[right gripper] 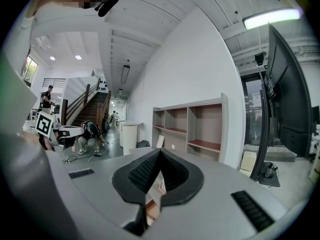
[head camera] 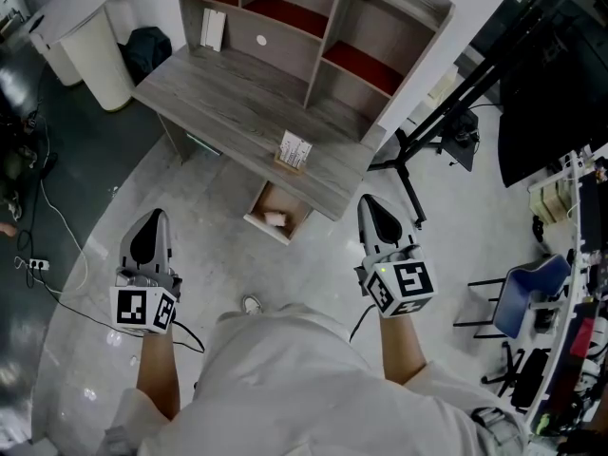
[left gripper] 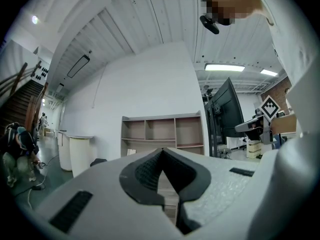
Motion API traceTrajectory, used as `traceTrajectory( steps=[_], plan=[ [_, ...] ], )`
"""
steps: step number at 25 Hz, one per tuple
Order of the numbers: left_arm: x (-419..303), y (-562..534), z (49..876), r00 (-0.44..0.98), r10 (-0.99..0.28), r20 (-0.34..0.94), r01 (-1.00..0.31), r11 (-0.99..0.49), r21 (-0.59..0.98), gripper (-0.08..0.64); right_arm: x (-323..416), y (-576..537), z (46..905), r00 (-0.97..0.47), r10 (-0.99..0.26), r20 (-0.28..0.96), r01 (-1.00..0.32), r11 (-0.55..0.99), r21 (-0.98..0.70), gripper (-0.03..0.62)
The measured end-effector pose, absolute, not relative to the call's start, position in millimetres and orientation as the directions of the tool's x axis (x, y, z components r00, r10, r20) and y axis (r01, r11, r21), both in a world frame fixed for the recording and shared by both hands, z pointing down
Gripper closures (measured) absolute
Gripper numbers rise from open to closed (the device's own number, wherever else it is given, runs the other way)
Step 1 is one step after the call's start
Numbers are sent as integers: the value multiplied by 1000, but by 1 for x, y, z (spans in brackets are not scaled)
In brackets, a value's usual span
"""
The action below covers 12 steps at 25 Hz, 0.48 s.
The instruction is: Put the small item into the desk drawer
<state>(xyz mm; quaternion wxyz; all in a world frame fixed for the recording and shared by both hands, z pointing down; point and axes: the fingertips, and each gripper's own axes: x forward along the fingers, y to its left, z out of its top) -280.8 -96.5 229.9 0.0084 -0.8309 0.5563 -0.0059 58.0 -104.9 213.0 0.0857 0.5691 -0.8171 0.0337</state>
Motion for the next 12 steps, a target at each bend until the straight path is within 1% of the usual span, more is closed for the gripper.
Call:
traceTrajectory(
  steps=[12],
  plan=[
    [-288, -102, 236, 384, -923, 8, -923, -384, -5, 554, 46, -109, 216, -343, -919, 193, -932, 359, 53, 595]
  ],
)
